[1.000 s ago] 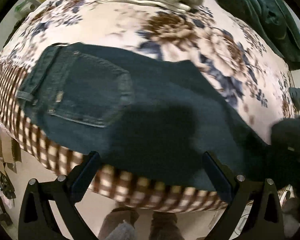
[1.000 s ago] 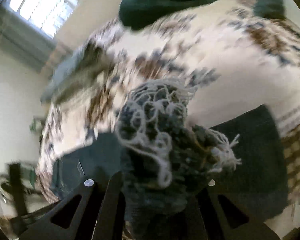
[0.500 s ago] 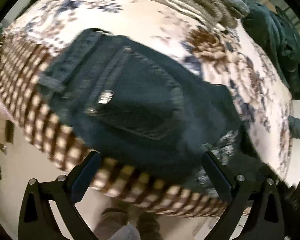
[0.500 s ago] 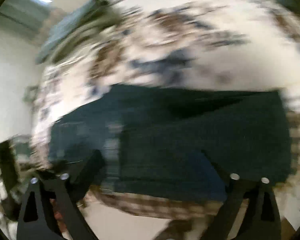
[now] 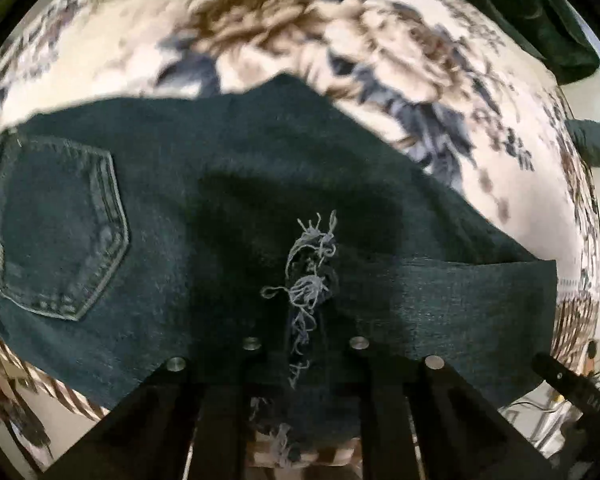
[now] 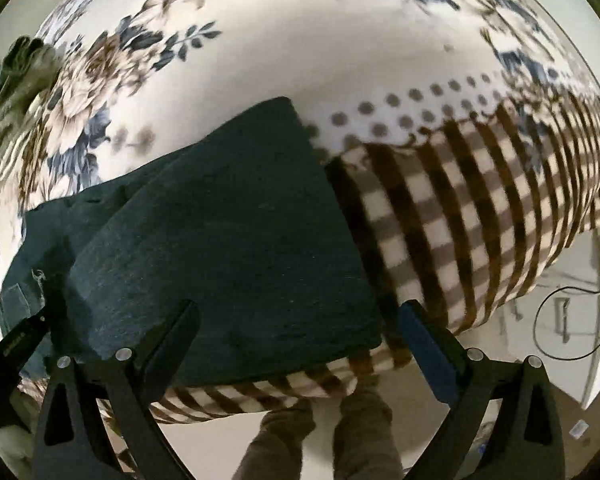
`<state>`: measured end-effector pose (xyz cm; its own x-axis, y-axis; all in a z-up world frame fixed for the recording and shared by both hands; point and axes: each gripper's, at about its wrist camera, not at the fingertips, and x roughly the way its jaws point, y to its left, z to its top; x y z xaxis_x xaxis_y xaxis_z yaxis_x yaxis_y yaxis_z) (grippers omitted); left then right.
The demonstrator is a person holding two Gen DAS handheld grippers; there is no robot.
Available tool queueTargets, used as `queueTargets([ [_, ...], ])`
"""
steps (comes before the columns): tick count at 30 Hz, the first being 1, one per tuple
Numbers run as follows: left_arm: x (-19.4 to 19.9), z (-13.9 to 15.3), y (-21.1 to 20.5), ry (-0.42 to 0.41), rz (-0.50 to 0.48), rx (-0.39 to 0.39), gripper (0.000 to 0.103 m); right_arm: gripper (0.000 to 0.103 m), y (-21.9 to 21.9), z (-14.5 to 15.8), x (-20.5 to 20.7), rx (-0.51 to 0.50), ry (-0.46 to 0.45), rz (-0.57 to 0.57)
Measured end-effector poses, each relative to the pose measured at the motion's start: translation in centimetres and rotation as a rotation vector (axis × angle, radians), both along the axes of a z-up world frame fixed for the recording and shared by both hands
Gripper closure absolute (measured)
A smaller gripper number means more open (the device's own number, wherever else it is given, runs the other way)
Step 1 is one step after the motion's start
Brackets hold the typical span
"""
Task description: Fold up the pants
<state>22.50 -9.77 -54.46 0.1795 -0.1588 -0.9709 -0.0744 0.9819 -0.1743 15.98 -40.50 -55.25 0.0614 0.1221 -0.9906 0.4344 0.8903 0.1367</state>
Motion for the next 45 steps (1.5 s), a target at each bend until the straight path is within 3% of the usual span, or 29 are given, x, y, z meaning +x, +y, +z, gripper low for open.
queueTargets([
  [4,0.2,0.8,0.7,-0.05,0.019,0.015,0.097,0.002,-0.9,-0.3,-0.4,-0.007,0.003,0.015],
  [9,1.0,-0.9,1.7,-0.044,0.064,0.074,0.099,0.002,-0.3,-3.2,0.4,-0.03,0.057,0.066],
  [14,0.6,0.9,3.6,-0.061,0.142,0.008,0.097,0.002,-0.2,-2.3,0.8,-0.07,0.042,0.117],
  [17,-1.1,2.5,4.9,-0.071,0.186,-0.019,0.072,0.002,0.3,-0.6,0.8,-0.091,0.026,0.159],
  [19,-2.4,3.4,6.2,-0.082,0.225,-0.057,0.03,0.002,0.9,0.3,0.8,-0.105,0.02,0.193],
  [21,-3.8,3.9,7.9,-0.078,0.272,-0.096,0.022,0.002,1.6,1.1,0.7,-0.111,0.013,0.216],
  [25,-5.7,3.8,11.9,-0.068,0.426,-0.19,0.022,0.002,3.5,2.1,0.7,-0.088,0.012,0.25],
  [30,-9.1,2.4,19.8,-0.115,0.726,-0.364,0.022,0.002,6.8,2.5,1.1,-0.055,0.019,0.281],
  [33,-9.7,0.6,23.5,-0.144,0.862,-0.426,0.022,0.002,10.9,2.9,2.1,-0.107,0.032,0.332],
  [36,-8.6,-0.6,25.6,-0.154,0.887,-0.419,0.022,0.002,13.6,3.1,2.8,-0.159,0.026,0.383],
  [42,-6.5,-1.9,26.9,-0.119,0.848,-0.4,0.022,0.002,17.5,3.8,4.0,-0.323,0.005,0.471],
  [45,-6.6,-2.3,27.2,-0.108,0.838,-0.395,0.022,0.002,19.4,4.0,4.4,-0.333,-0.007,0.495],
])
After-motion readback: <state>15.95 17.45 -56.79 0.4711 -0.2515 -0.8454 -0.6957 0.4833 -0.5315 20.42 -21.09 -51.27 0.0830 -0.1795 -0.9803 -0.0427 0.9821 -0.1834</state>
